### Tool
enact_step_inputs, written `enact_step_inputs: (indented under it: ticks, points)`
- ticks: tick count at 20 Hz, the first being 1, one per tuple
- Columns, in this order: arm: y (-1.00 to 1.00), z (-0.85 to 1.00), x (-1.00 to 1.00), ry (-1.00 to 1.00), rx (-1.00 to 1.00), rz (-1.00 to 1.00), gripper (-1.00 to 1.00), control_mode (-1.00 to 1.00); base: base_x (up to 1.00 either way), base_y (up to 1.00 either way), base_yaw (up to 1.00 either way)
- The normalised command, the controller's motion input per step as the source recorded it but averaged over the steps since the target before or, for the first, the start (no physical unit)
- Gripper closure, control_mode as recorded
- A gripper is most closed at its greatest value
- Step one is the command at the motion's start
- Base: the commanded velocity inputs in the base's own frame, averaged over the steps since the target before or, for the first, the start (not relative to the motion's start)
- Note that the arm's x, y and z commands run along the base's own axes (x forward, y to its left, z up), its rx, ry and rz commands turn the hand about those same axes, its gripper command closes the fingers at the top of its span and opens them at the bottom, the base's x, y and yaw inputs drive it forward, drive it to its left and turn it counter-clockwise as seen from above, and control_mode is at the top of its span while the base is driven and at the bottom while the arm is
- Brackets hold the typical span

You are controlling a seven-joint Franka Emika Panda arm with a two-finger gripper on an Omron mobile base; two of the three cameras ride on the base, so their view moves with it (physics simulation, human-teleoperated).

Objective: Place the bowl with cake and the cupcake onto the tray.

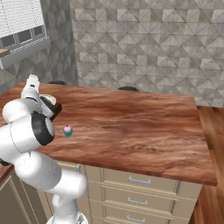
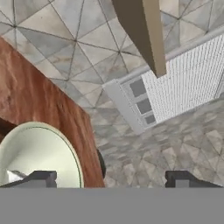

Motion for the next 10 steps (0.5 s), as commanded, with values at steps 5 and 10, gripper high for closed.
enact_step_inputs:
  ticks: [5, 10]
  points:
    - [-0.15, 0.60, -0.01, 0.19, 0.55, -0.27, -1.00, -1.00, 0.00, 0.00, 0.00]
    - [-0.36, 0.05, -0.02, 0.31, 0.49, -0.23, -1.00, -1.00, 0.00, 0.00, 0.00]
